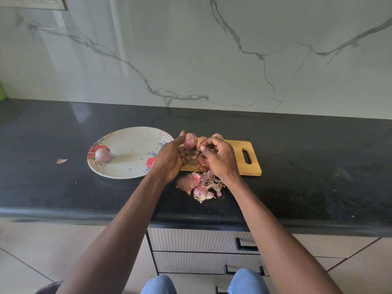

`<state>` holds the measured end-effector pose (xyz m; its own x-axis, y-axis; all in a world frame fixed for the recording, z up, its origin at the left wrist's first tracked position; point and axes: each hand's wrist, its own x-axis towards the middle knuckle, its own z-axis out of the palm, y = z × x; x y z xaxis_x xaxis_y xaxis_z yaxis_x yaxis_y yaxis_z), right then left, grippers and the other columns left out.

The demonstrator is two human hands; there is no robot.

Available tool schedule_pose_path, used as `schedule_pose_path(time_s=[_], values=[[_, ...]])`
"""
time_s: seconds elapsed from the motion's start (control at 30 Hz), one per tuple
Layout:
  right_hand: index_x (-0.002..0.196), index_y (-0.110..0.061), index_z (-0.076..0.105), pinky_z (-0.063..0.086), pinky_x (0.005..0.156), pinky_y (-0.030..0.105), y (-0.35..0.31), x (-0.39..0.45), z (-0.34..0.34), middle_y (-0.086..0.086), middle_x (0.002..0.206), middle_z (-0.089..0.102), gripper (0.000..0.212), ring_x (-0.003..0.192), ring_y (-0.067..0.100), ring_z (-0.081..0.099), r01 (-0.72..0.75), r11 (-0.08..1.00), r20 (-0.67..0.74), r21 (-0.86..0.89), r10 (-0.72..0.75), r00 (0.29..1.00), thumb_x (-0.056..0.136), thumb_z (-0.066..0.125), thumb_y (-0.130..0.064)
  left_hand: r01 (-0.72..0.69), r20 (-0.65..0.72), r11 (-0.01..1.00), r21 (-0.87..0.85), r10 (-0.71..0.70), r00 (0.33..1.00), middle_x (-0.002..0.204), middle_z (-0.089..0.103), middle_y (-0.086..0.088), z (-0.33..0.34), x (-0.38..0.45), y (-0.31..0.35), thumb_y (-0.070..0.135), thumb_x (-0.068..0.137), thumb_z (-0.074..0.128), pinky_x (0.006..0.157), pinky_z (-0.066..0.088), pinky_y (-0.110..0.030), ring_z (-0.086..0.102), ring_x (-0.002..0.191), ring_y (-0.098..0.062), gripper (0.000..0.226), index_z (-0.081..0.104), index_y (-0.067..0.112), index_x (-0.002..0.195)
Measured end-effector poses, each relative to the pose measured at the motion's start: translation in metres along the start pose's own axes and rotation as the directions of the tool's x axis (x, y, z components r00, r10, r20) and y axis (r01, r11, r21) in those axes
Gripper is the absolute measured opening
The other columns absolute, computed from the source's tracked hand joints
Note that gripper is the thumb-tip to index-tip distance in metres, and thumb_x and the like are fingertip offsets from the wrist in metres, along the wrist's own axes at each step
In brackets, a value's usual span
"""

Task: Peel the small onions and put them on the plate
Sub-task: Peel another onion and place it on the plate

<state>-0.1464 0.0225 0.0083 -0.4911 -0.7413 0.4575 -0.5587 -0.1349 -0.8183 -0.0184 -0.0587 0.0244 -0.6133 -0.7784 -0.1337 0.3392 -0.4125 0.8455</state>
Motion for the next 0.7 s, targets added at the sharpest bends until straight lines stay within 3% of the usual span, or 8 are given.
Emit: schedule_pose_path(time_s=[0.2,0.3,0.4,0.47,0.53,0.6,0.67,0.7], values=[[0.076,-0.006,0.07,0.043,0.06,0.01,0.001,-0.001,-0.002,0.002,0.077,0.068,0.014,0.068,0.008,0.062,-0.018,0.996,-0.121,-0.089,0.008,0.993,0.087,0.075,-0.013,0.026,0.025,0.997,-0.075,-0.025,0.999,0.094,0.073,-0.023,-0.003,0.0,0.002,0.032,0.104,0.051,0.057,0.059,-0.026,0.07,0.064,-0.022,0.039,0.061,-0.004,0.109],[0.092,-0.008,0.072,0.044,0.065,0.003,0.001,-0.002,-0.003,-0.004,0.089,0.07,0.005,0.075,-0.003,0.062,-0.006,0.991,-0.093,-0.137,-0.007,0.996,0.088,0.074,-0.006,0.012,0.034,0.996,-0.083,-0.01,0.999,0.101,0.072,-0.023,-0.003,0.0,0.001,0.029,0.103,0.053,0.059,0.059,-0.026,0.07,0.07,-0.023,0.035,0.061,-0.003,0.114],[0.104,-0.01,0.078,0.046,0.073,0.001,0.0,-0.003,-0.005,-0.002,0.099,0.076,0.015,0.085,0.001,0.066,-0.009,0.988,-0.13,-0.157,-0.012,0.991,0.09,0.071,-0.007,-0.049,0.04,0.996,-0.071,0.052,0.998,0.099,0.072,-0.018,-0.003,0.0,0.001,0.016,0.099,0.06,0.065,0.06,-0.025,0.073,0.079,-0.024,0.022,0.061,0.0,0.114],[0.107,-0.012,0.078,0.051,0.077,0.008,-0.001,-0.003,-0.005,-0.001,0.1,0.077,0.018,0.09,0.007,0.069,-0.01,0.995,-0.142,-0.104,-0.004,0.99,0.09,0.074,-0.016,-0.061,0.038,0.996,-0.071,0.064,0.997,0.102,0.072,-0.019,-0.004,0.0,0.0,0.009,0.096,0.063,0.068,0.06,-0.027,0.074,0.084,-0.026,0.025,0.06,-0.001,0.118],[0.12,-0.015,0.072,0.055,0.083,0.017,-0.003,-0.001,-0.005,-0.003,0.107,0.074,0.035,0.096,0.006,0.069,-0.027,0.999,-0.079,-0.021,0.025,0.997,0.086,0.079,-0.02,-0.09,0.021,0.996,-0.017,0.09,0.996,0.104,0.074,-0.02,-0.004,0.001,-0.001,0.006,0.09,0.069,0.069,0.061,-0.029,0.074,0.084,-0.027,0.033,0.061,-0.002,0.121],[0.131,-0.017,0.065,0.053,0.085,0.013,-0.005,-0.001,-0.005,-0.008,0.12,0.068,0.05,0.099,-0.002,0.065,-0.036,0.999,0.006,-0.013,0.036,0.999,0.083,0.081,-0.016,-0.129,0.037,0.99,0.063,0.127,0.991,0.112,0.072,-0.022,-0.003,0.002,-0.005,0.008,0.078,0.076,0.073,0.062,-0.03,0.074,0.089,-0.028,0.042,0.065,-0.001,0.118],[0.134,-0.018,0.064,0.051,0.082,0.007,-0.005,-0.002,-0.003,-0.009,0.125,0.064,0.052,0.096,-0.006,0.062,-0.024,0.998,0.026,-0.053,0.026,0.999,0.084,0.08,-0.011,-0.152,0.078,0.985,0.083,0.146,0.986,0.118,0.069,-0.024,-0.001,0.002,-0.008,0.009,0.076,0.076,0.078,0.061,-0.03,0.073,0.096,-0.029,0.043,0.067,0.0,0.117],[0.133,-0.019,0.064,0.053,0.085,0.011,-0.005,-0.002,-0.002,-0.006,0.127,0.065,0.051,0.101,-0.003,0.063,-0.023,0.998,0.008,-0.062,0.024,1.0,0.085,0.079,-0.012,-0.156,0.099,0.985,0.073,0.149,0.984,0.12,0.069,-0.024,-0.001,0.003,-0.009,0.006,0.079,0.075,0.081,0.061,-0.031,0.072,0.099,-0.03,0.041,0.067,-0.001,0.119]])
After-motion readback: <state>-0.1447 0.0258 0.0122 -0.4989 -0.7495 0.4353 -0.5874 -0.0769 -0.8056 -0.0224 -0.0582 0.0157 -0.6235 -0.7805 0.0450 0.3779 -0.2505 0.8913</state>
